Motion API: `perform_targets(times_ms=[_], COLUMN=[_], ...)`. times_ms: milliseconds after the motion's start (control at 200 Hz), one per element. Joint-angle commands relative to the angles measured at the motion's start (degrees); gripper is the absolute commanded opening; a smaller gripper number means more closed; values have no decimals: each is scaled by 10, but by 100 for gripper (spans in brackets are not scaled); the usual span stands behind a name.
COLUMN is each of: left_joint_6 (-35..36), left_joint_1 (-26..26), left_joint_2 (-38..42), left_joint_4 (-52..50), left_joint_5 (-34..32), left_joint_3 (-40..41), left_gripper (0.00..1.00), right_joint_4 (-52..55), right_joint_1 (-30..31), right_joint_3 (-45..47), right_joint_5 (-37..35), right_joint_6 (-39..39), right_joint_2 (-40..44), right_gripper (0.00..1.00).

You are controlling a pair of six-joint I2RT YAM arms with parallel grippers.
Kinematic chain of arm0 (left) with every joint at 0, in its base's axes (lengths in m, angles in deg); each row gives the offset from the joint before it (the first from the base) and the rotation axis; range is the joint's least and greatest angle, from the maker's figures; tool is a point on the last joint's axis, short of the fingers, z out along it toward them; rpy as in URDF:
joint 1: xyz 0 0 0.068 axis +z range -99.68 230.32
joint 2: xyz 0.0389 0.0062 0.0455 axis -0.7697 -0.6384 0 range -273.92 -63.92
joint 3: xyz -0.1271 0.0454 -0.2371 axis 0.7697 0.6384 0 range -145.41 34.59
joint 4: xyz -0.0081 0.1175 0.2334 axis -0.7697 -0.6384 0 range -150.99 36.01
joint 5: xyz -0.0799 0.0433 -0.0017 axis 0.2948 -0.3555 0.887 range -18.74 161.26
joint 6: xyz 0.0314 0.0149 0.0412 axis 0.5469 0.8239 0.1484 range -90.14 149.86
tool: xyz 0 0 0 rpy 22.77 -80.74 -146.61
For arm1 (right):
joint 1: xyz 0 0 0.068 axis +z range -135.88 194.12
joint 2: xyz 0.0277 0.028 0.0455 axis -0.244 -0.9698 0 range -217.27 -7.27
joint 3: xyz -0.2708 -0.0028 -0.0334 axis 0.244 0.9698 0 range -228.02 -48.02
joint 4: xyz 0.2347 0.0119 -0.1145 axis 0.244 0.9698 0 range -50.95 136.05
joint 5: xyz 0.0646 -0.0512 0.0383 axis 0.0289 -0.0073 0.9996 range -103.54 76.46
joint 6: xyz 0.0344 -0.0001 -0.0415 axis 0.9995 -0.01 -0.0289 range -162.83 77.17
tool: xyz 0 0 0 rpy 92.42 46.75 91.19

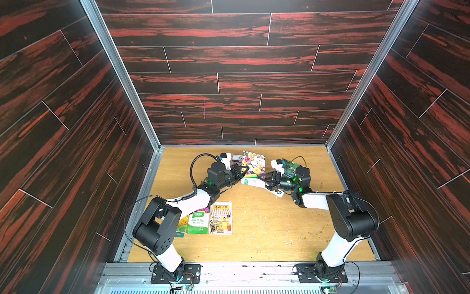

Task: Arrange the seed packets in a row
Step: Place the seed packet at the center of the board.

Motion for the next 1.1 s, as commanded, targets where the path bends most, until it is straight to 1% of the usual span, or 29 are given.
perform_targets(times_ms=[0, 45, 50, 60, 85, 105, 125, 145, 170, 175, 180, 195, 230, 261, 276, 371, 396, 481, 541, 646, 742, 877, 987, 1092], left_joint_6=[8, 14, 15, 18, 23, 27, 32, 36, 43, 45, 47, 53, 69, 85, 94, 156, 170, 215, 237, 241, 230, 230, 239, 242], left_joint_1=[-1, -1, -1, -1, -1, -1, -1, -1, -1, -1, -1, 0, 1, 4, 5, 13, 15, 23, 28, 47, 69, 87, 90, 93], left_joint_2=[20, 24, 24, 25, 27, 29, 31, 33, 37, 37, 38, 41, 49, 59, 65, 102, 112, 149, 173, 202, 224, 245, 257, 261], left_joint_4=[6, -4, -6, -8, -14, -22, -30, -38, -51, -58, -58, -69, -101, -135, -151, -255, -277, -338, -372, -400, -398, -396, -406, -404], left_joint_5=[-5, -8, -8, -8, -10, -12, -13, -16, -18, -18, -22, -26, -40, -55, -64, -119, -132, -179, -220, -255, -255, -247, -247, -244], left_joint_3=[4, 4, 4, 4, 3, 2, -1, -3, -5, -6, -6, -8, -13, -18, -19, -28, -28, -24, -17, 3, 26, 45, 50, 58], left_gripper=[0, 0, 0, 0, 0, 4, 12, 23, 40, 40, 47, 58, 79, 92, 95, 96, 96, 98, 100, 100, 100, 100, 100, 100], right_joint_4=[-38, -28, -27, -26, -17, -13, -9, -5, 1, 4, 4, 9, 22, 38, 49, 145, 203, 347, 389, 380, 346, 275, 285, 306], right_joint_1=[7, 7, 7, 7, 7, 8, 7, 8, 8, 8, 8, 8, 7, 7, 8, 12, 15, 42, 70, 123, 161, 193, 214, 220], right_joint_3=[-22, -22, -22, -22, -21, -19, -16, -13, -9, -7, -7, -5, 3, 11, 14, 39, 42, 45, 51, 73, 90, 106, 102, 92], right_joint_5=[10, 11, 12, 12, 12, 13, 13, 13, 14, 14, 14, 13, 12, 11, 11, 1, -5, -42, -67, -110, -154, -183, -211, -225], right_joint_6=[14, 8, 8, 6, 1, -2, -6, -10, -15, -18, -18, -20, -30, -40, -46, -108, -132, -206, -224, -199, -164, -106, -106, -118], right_joint_2=[-6, -4, -4, -3, -1, 1, 3, 5, 8, 10, 10, 13, 20, 27, 31, 65, 76, 108, 123, 124, 103, 57, 42, 30], right_gripper=[22, 5, 5, 0, 0, 0, 0, 0, 0, 0, 0, 0, 0, 0, 0, 0, 0, 0, 0, 0, 0, 0, 0, 0])
